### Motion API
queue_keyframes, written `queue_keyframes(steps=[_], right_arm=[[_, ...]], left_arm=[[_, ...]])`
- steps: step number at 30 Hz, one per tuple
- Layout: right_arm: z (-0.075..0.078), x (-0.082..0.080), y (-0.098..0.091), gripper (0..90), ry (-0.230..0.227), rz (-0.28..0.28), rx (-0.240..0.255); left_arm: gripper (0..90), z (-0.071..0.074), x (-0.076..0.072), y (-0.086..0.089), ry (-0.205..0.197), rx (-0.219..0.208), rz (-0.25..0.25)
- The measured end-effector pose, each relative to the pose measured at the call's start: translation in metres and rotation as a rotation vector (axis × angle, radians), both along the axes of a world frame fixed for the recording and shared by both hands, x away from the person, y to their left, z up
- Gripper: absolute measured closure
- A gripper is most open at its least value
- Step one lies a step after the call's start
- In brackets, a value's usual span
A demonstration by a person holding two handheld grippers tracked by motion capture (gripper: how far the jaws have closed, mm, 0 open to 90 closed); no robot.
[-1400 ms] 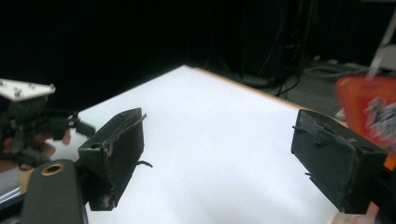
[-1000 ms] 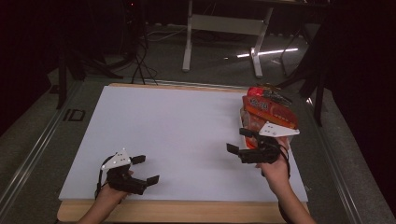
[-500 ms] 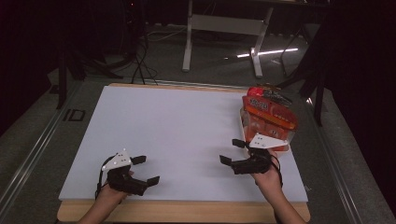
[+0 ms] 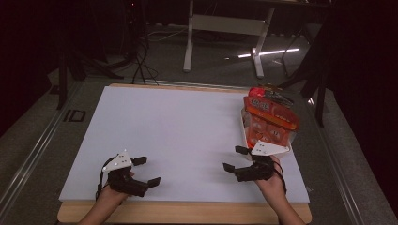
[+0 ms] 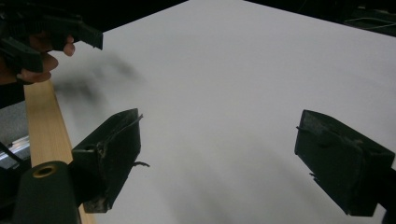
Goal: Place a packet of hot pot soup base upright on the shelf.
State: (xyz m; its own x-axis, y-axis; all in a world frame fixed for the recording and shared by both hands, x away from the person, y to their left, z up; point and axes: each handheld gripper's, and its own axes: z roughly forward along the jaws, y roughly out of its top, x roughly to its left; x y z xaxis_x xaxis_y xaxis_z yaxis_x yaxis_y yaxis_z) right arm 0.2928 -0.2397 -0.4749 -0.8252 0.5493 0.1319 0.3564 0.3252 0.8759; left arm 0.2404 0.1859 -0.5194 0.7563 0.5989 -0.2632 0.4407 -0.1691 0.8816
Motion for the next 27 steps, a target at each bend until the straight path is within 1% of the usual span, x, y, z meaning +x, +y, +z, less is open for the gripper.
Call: queue_keyframes(steps=[1, 3, 5, 10, 14, 21, 23, 27], right_arm=[[-0.001, -0.001, -0.001, 14.1, 0.005, 0.003, 0.003], [-0.003, -0.001, -0.002, 14.0, 0.000, -0.003, -0.016], [-0.004, -0.002, -0.003, 14.1, 0.006, 0.000, -0.014], [-0.006, -0.003, -0.005, 14.0, 0.005, -0.002, -0.027], [-0.007, -0.005, -0.009, 14.0, -0.009, -0.011, -0.026], [-0.009, -0.005, -0.014, 14.0, -0.012, -0.029, -0.027], [-0.010, -0.004, -0.015, 13.9, -0.012, -0.026, -0.024], [-0.012, -0.002, -0.015, 13.9, -0.001, -0.031, -0.019]], left_arm=[[1.0, 0.000, 0.000, 0.000, -0.001, 0.002, 0.001], [1.0, 0.000, 0.000, 0.000, -0.001, 0.001, 0.000], [1.0, 0.000, 0.000, 0.000, -0.002, 0.003, -0.001], [1.0, 0.000, 0.000, 0.000, -0.005, 0.005, -0.001], [1.0, 0.000, 0.000, -0.001, -0.006, 0.006, -0.002], [1.0, 0.000, -0.001, -0.001, -0.011, 0.009, -0.003], [1.0, 0.000, -0.001, -0.001, -0.012, 0.007, -0.005], [1.0, -0.001, -0.001, -0.002, -0.010, 0.008, -0.008]])
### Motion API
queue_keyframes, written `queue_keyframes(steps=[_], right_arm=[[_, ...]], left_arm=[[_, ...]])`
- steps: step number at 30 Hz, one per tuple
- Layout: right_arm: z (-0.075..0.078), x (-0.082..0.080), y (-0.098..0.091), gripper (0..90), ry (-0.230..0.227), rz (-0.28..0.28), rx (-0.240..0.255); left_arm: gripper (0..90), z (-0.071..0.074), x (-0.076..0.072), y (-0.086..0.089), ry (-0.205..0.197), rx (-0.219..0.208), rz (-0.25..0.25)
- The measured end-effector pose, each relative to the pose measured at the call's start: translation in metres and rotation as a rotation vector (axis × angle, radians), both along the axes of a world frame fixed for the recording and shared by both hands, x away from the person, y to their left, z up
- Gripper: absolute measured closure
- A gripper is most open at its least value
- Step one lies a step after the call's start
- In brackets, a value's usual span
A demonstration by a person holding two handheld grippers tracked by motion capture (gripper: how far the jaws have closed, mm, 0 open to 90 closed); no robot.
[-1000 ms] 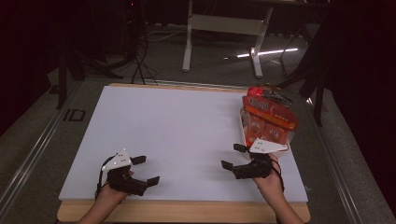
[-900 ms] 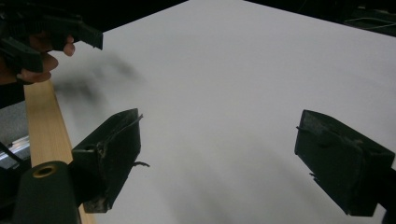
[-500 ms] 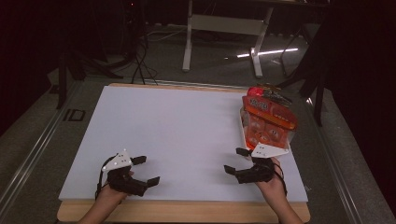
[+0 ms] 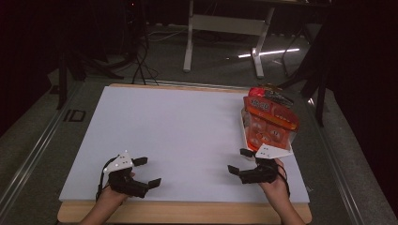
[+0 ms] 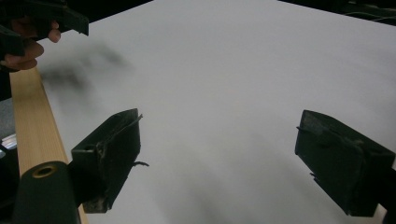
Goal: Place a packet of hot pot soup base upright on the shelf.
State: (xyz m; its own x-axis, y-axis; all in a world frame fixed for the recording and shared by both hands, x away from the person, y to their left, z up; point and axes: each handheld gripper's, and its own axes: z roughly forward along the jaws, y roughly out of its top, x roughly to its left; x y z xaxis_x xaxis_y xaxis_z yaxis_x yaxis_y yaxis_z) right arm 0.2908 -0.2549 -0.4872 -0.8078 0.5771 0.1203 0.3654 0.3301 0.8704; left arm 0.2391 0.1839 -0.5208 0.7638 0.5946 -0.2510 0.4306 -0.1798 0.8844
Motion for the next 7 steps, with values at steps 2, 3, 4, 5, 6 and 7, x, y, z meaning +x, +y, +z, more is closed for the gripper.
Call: queue_keyframes(steps=[2, 3, 4, 5, 6, 7], right_arm=[[-0.0005, 0.0004, 0.0000, 14.0, 0.002, 0.001, 0.000], [-0.0010, 0.0005, 0.0002, 13.9, 0.007, 0.004, 0.002], [-0.0011, 0.0005, 0.0004, 14.0, 0.007, 0.005, 0.002], [-0.0012, 0.0005, 0.0008, 14.0, 0.006, 0.006, -0.001], [-0.0013, 0.0004, 0.0012, 13.9, 0.005, 0.008, -0.003], [-0.0015, 0.0002, 0.0016, 13.9, 0.005, 0.009, -0.004]], left_arm=[[1.0, -0.0002, 0.0001, -0.0002, 0.000, 0.000, -0.001], [1.0, -0.0003, 0.0003, -0.0003, 0.001, -0.001, -0.001], [1.0, -0.0002, 0.0003, -0.0001, 0.001, -0.001, -0.002], [1.0, 0.0000, 0.0004, -0.0001, -0.001, 0.000, -0.001], [1.0, 0.0000, 0.0003, 0.0001, -0.001, 0.000, -0.001], [1.0, 0.0000, 0.0003, 0.0001, -0.001, 0.000, -0.001]])
